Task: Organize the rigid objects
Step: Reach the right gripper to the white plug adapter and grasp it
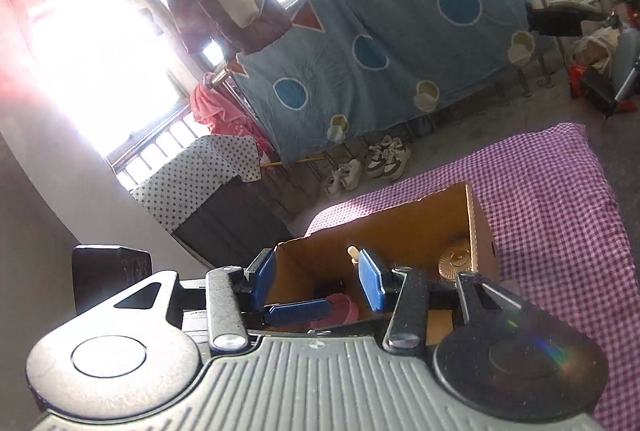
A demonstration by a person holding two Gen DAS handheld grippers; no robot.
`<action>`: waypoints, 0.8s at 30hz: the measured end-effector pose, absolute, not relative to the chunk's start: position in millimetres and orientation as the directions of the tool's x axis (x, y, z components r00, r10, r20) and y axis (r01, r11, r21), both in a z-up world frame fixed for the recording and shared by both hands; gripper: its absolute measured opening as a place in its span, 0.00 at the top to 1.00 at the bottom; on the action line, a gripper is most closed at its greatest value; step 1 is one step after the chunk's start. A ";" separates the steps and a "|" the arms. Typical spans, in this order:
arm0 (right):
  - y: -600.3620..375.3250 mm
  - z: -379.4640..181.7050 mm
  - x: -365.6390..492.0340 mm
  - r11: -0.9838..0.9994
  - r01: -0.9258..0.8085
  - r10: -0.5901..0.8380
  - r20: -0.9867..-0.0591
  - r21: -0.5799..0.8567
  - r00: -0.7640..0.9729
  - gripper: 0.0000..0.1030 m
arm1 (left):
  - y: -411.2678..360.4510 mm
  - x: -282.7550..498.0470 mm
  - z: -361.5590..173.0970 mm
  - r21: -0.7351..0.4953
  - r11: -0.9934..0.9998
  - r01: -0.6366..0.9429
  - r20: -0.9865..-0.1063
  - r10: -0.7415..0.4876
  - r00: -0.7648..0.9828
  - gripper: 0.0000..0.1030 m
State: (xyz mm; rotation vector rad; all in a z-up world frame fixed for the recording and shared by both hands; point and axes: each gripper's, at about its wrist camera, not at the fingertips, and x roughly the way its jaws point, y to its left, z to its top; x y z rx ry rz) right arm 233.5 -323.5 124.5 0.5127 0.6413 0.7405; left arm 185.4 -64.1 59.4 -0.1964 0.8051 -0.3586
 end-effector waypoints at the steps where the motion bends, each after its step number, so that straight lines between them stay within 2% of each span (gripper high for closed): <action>1: -326.6 122.3 221.8 0.627 -0.444 0.748 -0.336 0.640 0.572 0.50 | -63.8 175.0 60.8 -0.303 0.918 0.256 -0.661 -0.396 0.637 0.05; 9: -338.0 95.6 153.3 0.588 -0.368 0.743 -0.301 0.720 0.598 0.49 | -44.2 100.4 53.5 -0.262 0.907 0.330 -0.649 -0.419 0.635 0.02; 18: -313.8 57.7 125.9 0.593 -0.289 0.754 -0.393 0.752 0.526 0.49 | -19.3 42.3 21.7 -0.221 0.916 0.333 -0.660 -0.393 0.641 0.02; 24: -281.5 40.9 127.6 0.617 -0.268 0.757 -0.464 0.740 0.461 0.49 | -12.7 32.4 -7.4 -0.201 0.931 0.303 -0.672 -0.357 0.649 0.02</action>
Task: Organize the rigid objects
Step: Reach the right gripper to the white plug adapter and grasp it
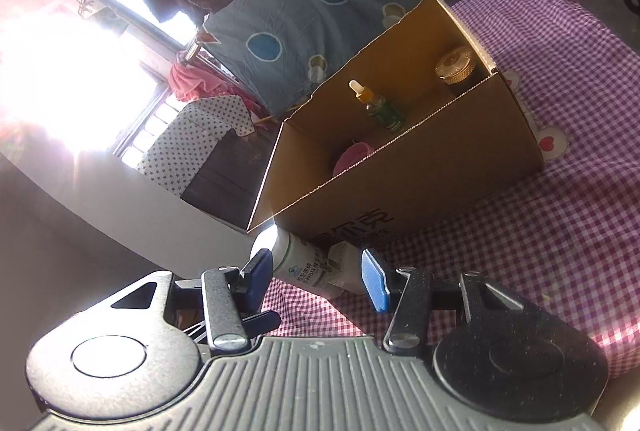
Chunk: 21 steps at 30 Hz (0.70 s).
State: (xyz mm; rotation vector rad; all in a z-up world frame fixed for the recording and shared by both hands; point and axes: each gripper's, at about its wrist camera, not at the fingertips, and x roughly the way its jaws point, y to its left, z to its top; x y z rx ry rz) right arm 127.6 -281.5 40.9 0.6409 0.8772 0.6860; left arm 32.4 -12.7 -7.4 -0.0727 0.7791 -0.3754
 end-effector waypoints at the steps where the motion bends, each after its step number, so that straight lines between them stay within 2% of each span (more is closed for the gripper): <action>1: -275.3 39.7 129.0 0.621 -0.268 0.755 -0.472 0.737 0.455 0.49 | -12.6 32.5 -12.3 -0.191 0.935 0.298 -0.672 -0.346 0.654 0.02; 6: -252.1 30.4 139.5 0.633 -0.253 0.751 -0.502 0.732 0.429 0.49 | -14.5 34.9 -34.8 -0.119 0.953 0.277 -0.661 -0.285 0.694 0.04; 11: -235.0 10.6 160.3 0.639 -0.198 0.745 -0.534 0.743 0.401 0.49 | -10.3 47.0 -52.8 -0.081 0.967 0.244 -0.653 -0.236 0.719 0.17; 13: -230.2 2.0 168.1 0.638 -0.178 0.745 -0.544 0.749 0.386 0.49 | -6.2 54.0 -59.2 -0.083 0.971 0.224 -0.658 -0.222 0.719 0.27; 21: -206.1 -20.2 196.4 0.639 -0.162 0.751 -0.566 0.752 0.339 0.58 | -0.5 71.3 -71.2 -0.081 0.981 0.174 -0.677 -0.183 0.713 0.36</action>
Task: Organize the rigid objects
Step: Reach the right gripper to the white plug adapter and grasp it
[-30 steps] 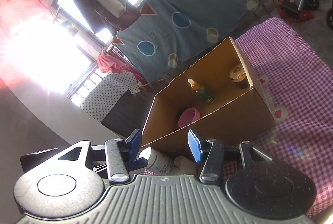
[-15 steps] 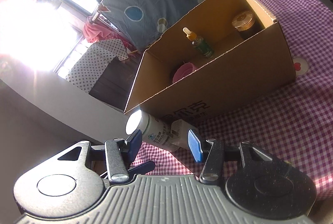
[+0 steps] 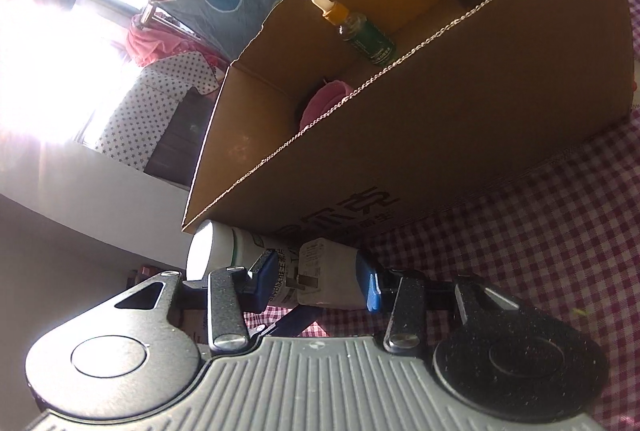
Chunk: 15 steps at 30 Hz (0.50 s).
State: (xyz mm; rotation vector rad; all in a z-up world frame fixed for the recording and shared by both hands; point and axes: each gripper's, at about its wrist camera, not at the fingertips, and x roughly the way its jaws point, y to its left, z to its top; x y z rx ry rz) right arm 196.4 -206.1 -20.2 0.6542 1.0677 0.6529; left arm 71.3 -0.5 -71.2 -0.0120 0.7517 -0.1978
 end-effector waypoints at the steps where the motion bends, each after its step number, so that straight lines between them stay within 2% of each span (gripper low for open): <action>1: -203.0 -22.5 199.7 0.639 -0.160 0.753 -0.568 0.753 0.332 0.59 | -0.3 72.4 -71.4 -0.085 0.981 0.174 -0.677 -0.185 0.713 0.36; 6: -197.1 -30.1 203.7 0.629 -0.149 0.764 -0.572 0.763 0.300 0.61 | -0.9 77.2 -69.9 -0.115 0.975 0.189 -0.672 -0.217 0.708 0.40; 15: -232.1 -30.9 189.3 0.640 -0.098 0.740 -0.577 0.762 0.346 0.61 | -20.3 78.5 -64.2 -0.145 0.943 0.298 -0.660 -0.317 0.681 0.43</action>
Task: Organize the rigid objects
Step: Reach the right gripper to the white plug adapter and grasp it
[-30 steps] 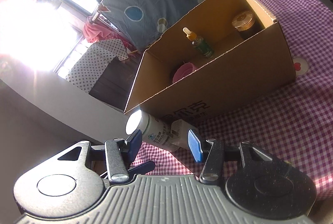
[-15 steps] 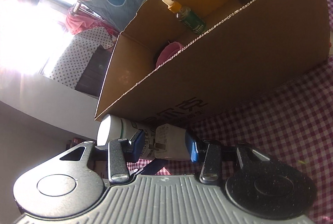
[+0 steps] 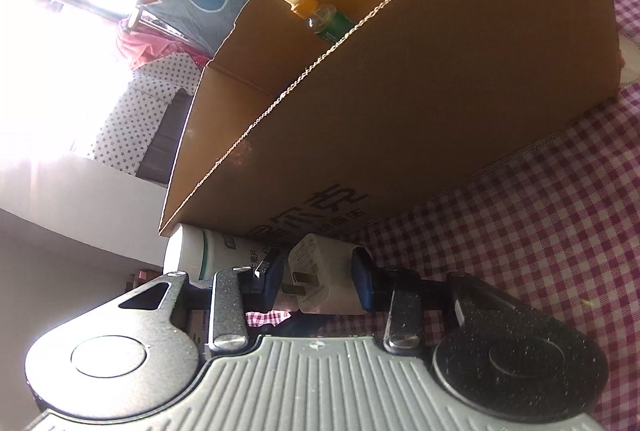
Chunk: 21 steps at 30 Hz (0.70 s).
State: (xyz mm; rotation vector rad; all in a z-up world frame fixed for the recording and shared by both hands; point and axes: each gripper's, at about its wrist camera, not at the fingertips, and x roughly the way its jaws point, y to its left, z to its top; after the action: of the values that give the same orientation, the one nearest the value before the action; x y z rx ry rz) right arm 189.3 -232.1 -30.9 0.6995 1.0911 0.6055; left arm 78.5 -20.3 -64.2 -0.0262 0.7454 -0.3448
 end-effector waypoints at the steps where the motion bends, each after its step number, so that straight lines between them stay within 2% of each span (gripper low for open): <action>1: -237.6 -30.5 187.0 0.641 -0.090 0.736 -0.578 0.762 0.353 0.61 | -24.4 77.9 -63.6 -0.148 0.937 0.318 -0.659 -0.333 0.675 0.43; 11: -285.8 -30.0 159.7 0.633 -0.007 0.709 -0.577 0.774 0.406 0.61 | -54.6 65.4 -65.2 -0.159 0.883 0.441 -0.664 -0.426 0.614 0.43; 21: -316.5 -28.7 160.3 0.607 0.023 0.706 -0.553 0.794 0.443 0.60 | -55.0 85.2 -62.3 -0.134 0.909 0.396 -0.684 -0.374 0.626 0.44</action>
State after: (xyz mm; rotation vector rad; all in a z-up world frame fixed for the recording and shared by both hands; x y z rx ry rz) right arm 160.3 -316.5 -28.7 0.8313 1.0393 0.4901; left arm 85.2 -55.0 -62.3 0.0308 0.7775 -0.4413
